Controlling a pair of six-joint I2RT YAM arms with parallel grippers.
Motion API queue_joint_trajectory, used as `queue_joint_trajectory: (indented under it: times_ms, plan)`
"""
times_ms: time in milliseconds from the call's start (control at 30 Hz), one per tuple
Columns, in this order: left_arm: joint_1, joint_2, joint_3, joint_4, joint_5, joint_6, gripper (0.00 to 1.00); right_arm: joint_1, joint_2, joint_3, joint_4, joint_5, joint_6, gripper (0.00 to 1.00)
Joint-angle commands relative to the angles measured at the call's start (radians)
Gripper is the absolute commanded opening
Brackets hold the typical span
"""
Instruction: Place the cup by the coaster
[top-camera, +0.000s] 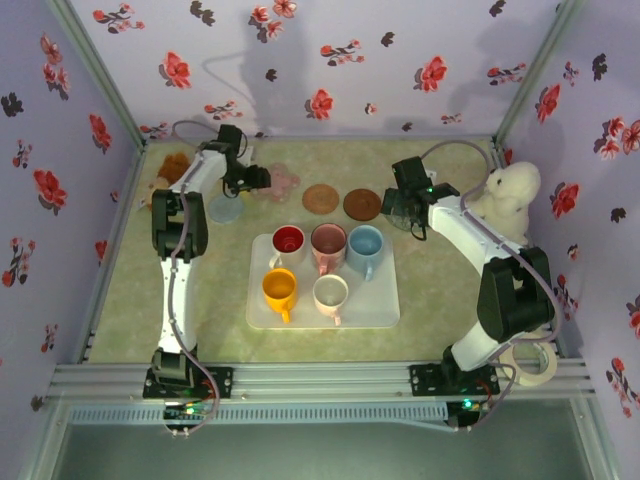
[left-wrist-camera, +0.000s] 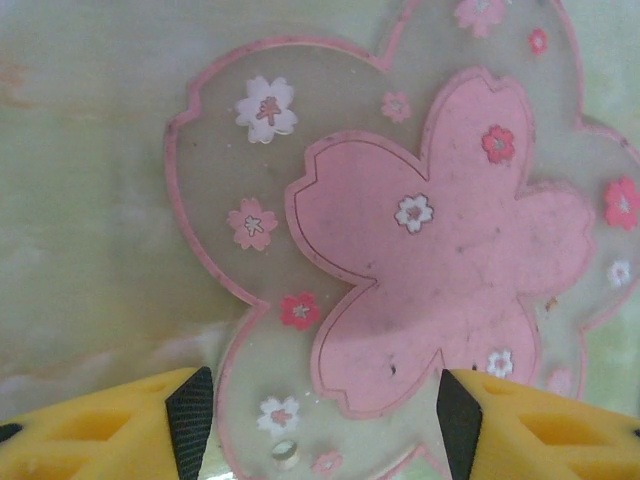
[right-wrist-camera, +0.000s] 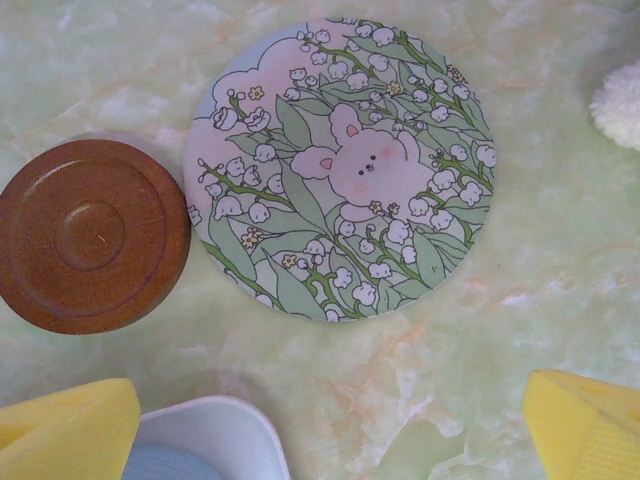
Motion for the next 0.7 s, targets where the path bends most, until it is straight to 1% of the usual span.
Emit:
queue_joint_trajectory:
  times_ms: [0, 133, 367, 533, 667]
  plan:
    - [-0.015, 0.024, -0.017, -0.037, 0.050, 0.021, 0.63, -0.007, 0.003, 0.015, -0.020, 0.026, -0.010, 0.99]
    - [-0.022, 0.008, -0.043, -0.049, 0.052, 0.020, 0.62, -0.008, 0.003, 0.013, -0.022, 0.027, -0.011, 0.99]
    - [-0.025, -0.074, -0.088, -0.047, 0.042, 0.020, 0.62, -0.008, 0.005, 0.009, -0.022, 0.027, -0.013, 0.99]
    - [-0.025, -0.137, -0.083, -0.034, 0.012, 0.016, 0.62, -0.008, 0.011, 0.014, -0.020, 0.026, -0.010, 0.99]
    - [-0.028, -0.131, -0.037, -0.008, 0.023, 0.020, 0.62, -0.008, 0.013, 0.014, -0.017, 0.026, -0.007, 0.99]
